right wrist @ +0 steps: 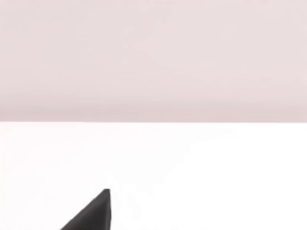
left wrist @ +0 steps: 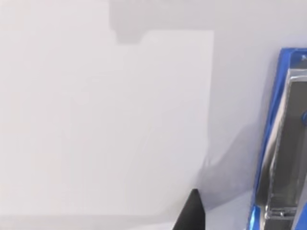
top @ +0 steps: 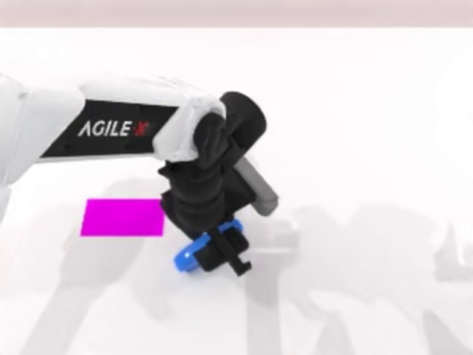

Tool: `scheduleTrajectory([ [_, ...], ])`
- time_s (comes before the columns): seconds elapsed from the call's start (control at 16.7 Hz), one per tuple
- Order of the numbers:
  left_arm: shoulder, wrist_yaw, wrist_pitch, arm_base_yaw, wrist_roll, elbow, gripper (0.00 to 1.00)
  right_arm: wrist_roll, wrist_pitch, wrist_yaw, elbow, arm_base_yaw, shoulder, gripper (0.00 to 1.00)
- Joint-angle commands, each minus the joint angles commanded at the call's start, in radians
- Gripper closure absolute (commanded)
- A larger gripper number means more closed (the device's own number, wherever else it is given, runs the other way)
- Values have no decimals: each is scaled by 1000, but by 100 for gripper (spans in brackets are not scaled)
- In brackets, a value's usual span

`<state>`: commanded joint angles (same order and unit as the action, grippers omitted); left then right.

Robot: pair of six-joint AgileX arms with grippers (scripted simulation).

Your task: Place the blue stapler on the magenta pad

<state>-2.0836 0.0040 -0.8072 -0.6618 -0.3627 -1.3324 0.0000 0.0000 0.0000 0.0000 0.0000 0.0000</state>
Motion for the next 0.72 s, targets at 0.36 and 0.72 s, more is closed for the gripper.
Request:
scheduleTrajectory([
  [0.36, 0, 0, 0, 0, 0, 0, 100, 0, 0, 0, 0, 0, 0, 0],
  [0.72, 17, 7, -10, 0, 4, -7, 100, 0, 0, 0, 0, 0, 0, 0],
])
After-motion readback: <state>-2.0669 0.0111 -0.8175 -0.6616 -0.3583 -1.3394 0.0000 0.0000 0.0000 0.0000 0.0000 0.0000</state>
